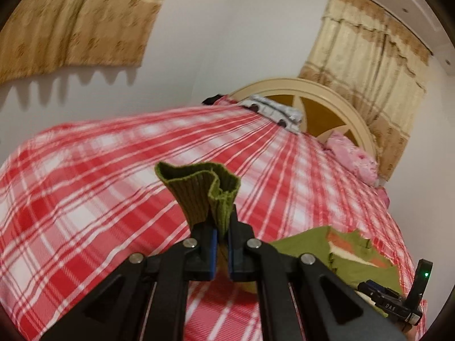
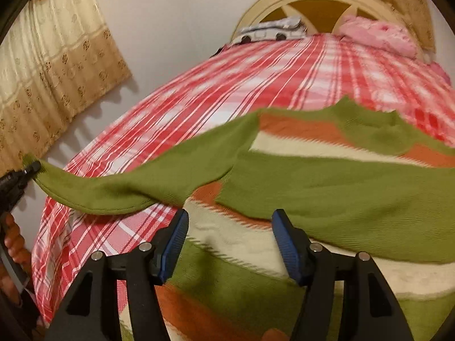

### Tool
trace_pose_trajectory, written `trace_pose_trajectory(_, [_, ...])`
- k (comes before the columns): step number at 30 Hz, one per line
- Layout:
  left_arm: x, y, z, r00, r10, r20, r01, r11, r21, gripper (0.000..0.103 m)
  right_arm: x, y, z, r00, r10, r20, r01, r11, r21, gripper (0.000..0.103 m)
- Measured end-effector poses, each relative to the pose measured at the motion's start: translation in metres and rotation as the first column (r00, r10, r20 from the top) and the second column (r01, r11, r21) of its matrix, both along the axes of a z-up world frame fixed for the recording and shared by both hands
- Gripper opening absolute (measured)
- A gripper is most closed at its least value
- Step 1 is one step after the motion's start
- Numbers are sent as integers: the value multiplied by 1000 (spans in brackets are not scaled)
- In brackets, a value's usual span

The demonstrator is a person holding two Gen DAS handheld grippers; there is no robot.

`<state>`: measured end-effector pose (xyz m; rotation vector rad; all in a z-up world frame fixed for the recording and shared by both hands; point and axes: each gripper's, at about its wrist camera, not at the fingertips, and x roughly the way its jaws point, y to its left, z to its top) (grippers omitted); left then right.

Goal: Fold small clothes
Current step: 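Lift the sleeve with the left gripper and lay it across the sweater body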

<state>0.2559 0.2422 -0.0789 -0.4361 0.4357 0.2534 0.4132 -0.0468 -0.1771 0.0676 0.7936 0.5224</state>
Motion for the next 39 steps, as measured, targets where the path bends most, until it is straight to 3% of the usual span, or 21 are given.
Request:
trace_pose_trajectory(8, [19, -27, 47, 993, -71, 98, 68, 997, 29, 5, -23, -52, 5, 994, -104, -24, 104, 994, 27, 63])
trace_pose_trajectory(14, [25, -48, 83, 979, -117, 166, 107, 992, 72, 5, -47, -78, 7, 992, -126, -19, 127, 990, 63, 63])
trace_pose_trajectory(23, [42, -99, 107, 952, -226, 205, 208, 972, 109, 5, -72, -106, 18, 990, -139, 10, 137, 985, 101, 63])
trace_pose_trajectory(39, [97, -234, 122, 880, -445, 166, 408, 887, 216, 5, -113, -193, 16, 969, -245, -6, 243, 956, 164, 63])
